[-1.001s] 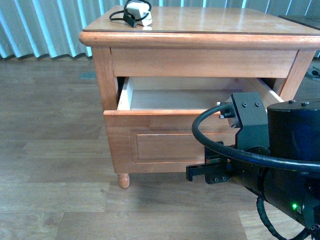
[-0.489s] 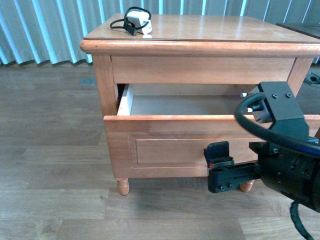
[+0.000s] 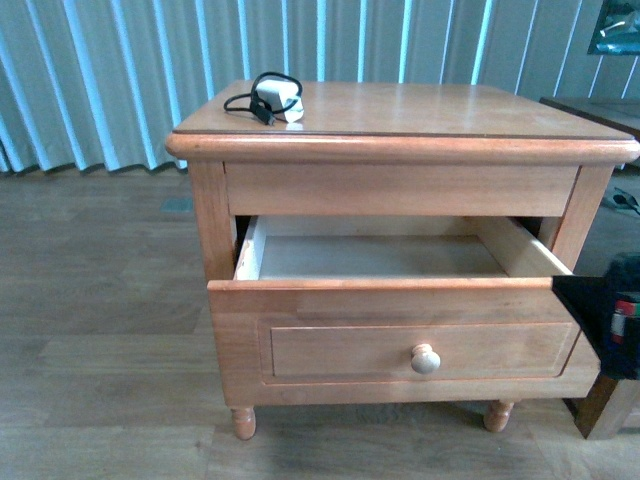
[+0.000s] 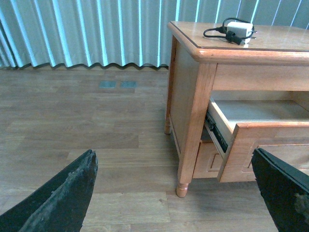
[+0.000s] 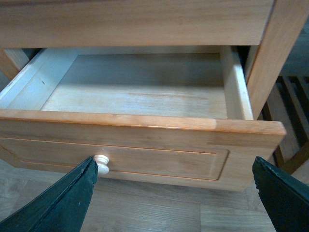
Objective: Put charger into drawer
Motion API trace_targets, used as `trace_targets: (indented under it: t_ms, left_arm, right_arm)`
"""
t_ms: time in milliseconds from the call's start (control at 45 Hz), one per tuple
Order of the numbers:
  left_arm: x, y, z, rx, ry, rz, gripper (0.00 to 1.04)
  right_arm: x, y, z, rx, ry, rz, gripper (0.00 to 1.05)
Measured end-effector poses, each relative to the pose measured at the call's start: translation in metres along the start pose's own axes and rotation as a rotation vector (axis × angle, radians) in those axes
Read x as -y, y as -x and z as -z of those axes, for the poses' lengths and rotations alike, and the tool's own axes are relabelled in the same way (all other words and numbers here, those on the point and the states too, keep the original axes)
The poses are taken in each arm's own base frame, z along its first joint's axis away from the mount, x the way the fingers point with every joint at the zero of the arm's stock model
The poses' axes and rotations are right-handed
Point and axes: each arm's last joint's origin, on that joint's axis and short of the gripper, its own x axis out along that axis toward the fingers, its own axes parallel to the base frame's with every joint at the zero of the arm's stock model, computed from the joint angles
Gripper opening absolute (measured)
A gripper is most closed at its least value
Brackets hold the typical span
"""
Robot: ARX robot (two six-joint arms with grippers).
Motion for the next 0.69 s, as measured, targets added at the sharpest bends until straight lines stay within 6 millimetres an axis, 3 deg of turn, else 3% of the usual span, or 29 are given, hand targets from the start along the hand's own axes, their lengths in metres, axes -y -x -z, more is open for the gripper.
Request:
trace_targets:
  t_ms: [311, 689]
  left_arm:
    - [0.0, 0.0, 0.0, 0.0, 0.0, 0.0, 0.99]
    - [0.0, 0.0, 0.0, 0.0, 0.0, 0.0, 0.99]
  right_arm:
    - [0.022, 0.046, -0.014, 0.066, -0.039, 0.063, 0.96]
    - [0.041, 0.078, -0.011, 0.102, -0.099, 0.115, 0.96]
